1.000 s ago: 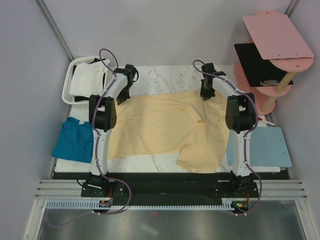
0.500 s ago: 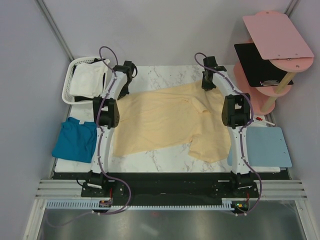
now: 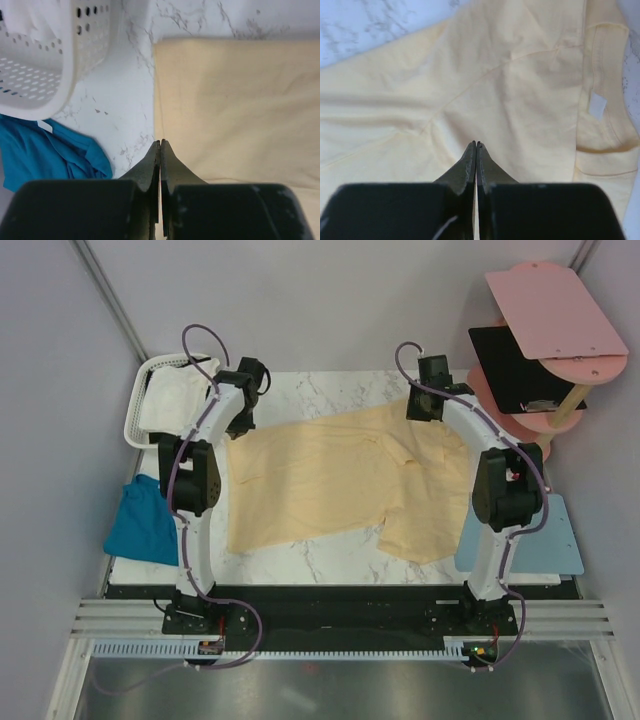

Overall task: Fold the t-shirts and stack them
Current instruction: Fold the tshirt

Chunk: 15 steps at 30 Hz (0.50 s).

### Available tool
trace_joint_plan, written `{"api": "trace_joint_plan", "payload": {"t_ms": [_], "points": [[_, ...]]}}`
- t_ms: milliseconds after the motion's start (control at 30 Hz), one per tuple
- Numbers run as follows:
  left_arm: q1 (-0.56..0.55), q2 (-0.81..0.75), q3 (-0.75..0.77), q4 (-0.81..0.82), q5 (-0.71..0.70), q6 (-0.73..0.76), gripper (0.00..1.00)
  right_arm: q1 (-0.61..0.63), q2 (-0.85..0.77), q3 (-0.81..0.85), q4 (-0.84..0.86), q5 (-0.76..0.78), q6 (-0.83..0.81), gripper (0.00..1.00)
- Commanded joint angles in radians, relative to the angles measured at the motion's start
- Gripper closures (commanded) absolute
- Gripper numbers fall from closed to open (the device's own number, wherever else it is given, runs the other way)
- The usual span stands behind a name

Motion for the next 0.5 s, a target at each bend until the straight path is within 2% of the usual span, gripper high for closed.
{"api": "trace_joint_plan", "payload": {"t_ms": [0,200,267,400,433,467], "points": [[-0.038,0.006,-0.110,0.039,0.076,-0.032,0.98,0.027,-0.165,-0.098,0.039,-0.068,0.021,0.97],[-0.058,0.059,-0.169,0.050,0.102,-0.081,0.98,0.039,-0.289,-0.259,-0.034,0.032,0.015,0.96],[-0.061,0.071,-0.167,0.052,0.105,-0.084,0.98,0.042,-0.335,-0.325,-0.035,0.053,0.023,0.93],[-0.061,0.108,-0.143,0.046,0.093,-0.076,0.98,0.042,-0.404,-0.427,-0.011,0.038,0.046,0.72],[-0.061,0.115,-0.133,0.041,0.087,-0.073,0.98,0.042,-0.413,-0.464,0.005,0.033,0.055,0.61],[-0.061,0.131,-0.101,0.033,0.081,-0.073,0.98,0.041,-0.433,-0.484,0.015,0.027,0.058,0.55]]}}
